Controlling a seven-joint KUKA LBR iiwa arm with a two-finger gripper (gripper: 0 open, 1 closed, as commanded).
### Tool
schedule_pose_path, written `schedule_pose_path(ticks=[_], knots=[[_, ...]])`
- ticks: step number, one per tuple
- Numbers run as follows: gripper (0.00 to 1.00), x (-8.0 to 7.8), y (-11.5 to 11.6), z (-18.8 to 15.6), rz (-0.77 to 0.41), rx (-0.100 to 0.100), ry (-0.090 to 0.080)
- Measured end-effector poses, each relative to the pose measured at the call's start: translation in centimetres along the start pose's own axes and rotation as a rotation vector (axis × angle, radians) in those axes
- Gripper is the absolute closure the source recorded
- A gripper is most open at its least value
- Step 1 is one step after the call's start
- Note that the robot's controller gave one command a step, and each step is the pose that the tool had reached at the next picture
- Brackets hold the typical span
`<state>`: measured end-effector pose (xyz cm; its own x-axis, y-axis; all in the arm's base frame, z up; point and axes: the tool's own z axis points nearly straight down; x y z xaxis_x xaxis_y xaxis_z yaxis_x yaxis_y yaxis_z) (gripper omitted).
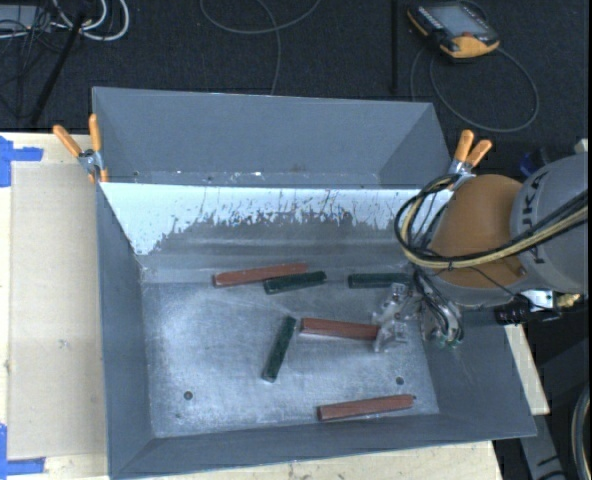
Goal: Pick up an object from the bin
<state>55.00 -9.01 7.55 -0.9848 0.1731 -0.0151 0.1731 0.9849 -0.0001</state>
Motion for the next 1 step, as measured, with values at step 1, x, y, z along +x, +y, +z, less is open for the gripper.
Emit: schedule_pose_path(ticks=[1], knots=[[1.00, 0.77, 0.22, -14.95, -0.001, 0.000, 0.013]])
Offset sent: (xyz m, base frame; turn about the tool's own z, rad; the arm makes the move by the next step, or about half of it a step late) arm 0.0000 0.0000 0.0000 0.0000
